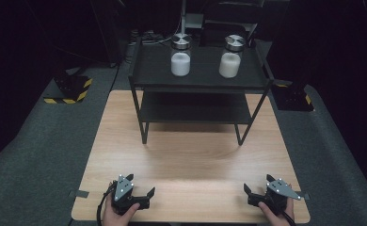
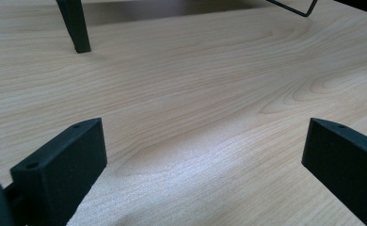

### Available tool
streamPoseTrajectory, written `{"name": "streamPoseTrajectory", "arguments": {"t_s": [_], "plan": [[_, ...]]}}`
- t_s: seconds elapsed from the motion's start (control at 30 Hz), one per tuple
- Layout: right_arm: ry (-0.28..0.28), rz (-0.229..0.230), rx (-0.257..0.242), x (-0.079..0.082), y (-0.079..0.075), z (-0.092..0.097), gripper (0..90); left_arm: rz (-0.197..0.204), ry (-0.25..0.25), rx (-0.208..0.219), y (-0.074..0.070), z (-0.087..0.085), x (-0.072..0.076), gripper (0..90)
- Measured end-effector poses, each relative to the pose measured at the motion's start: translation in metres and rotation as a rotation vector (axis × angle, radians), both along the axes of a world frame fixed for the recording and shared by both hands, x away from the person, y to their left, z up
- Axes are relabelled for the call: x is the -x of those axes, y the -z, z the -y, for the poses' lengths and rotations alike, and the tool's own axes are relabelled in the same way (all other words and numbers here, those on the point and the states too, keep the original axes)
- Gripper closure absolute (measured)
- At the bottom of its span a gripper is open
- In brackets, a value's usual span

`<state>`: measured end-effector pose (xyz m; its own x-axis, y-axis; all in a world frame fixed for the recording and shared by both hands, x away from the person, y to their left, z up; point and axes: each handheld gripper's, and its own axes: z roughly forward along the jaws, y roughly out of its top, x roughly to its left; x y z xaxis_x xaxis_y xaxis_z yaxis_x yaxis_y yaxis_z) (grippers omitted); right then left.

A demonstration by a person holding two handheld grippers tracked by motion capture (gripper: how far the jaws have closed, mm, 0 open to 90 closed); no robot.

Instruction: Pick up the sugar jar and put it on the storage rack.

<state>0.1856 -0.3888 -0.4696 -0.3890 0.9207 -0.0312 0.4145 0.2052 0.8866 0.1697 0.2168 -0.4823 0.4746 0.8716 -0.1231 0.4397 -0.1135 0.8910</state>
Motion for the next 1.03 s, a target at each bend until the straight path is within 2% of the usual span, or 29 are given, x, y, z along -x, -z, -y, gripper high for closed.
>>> {"name": "streamPoseTrajectory", "arguments": {"t_s": [0.07, 0.13, 0.2, 0.33, 0.43, 0.7, 0.87, 0.93, 1.0, 1.03], "plan": [[0.001, -0.027, 0.001, -0.004, -0.003, 0.000, 0.4, 0.000, -0.002, 0.011, 0.001, -0.003, 0.002, 0.8], [0.022, -0.074, 0.009, -0.012, -0.008, -0.004, 0.3, 0.006, -0.011, 0.020, 0.002, -0.006, 0.006, 0.8], [0.014, -0.111, 0.018, -0.019, -0.012, -0.005, 0.7, 0.010, -0.021, 0.024, 0.003, -0.008, 0.008, 0.8], [0.010, -0.115, 0.008, -0.021, -0.012, -0.004, 0.9, 0.004, -0.026, 0.032, 0.003, -0.012, 0.008, 0.8], [0.014, -0.105, -0.003, -0.019, -0.010, -0.003, 0.7, -0.005, -0.035, 0.033, 0.002, -0.011, 0.005, 0.8], [0.002, -0.045, -0.039, -0.009, -0.003, 0.005, 0.4, -0.009, -0.016, 0.027, 0.001, -0.007, -0.003, 0.8], [0.004, -0.026, -0.046, -0.005, 0.000, 0.006, 0.3, -0.009, -0.003, 0.029, 0.002, -0.003, -0.011, 0.8], [0.007, 0.002, -0.061, -0.001, 0.003, 0.008, 0.5, -0.006, 0.000, 0.028, 0.002, -0.001, -0.014, 0.8], [-0.009, 0.080, -0.071, 0.008, 0.013, 0.015, 0.3, 0.004, 0.021, 0.028, 0.003, 0.000, -0.017, 0.8], [-0.022, 0.092, -0.087, 0.010, 0.015, 0.020, 0.4, 0.012, 0.027, 0.030, 0.004, 0.000, -0.018, 0.8]]}}
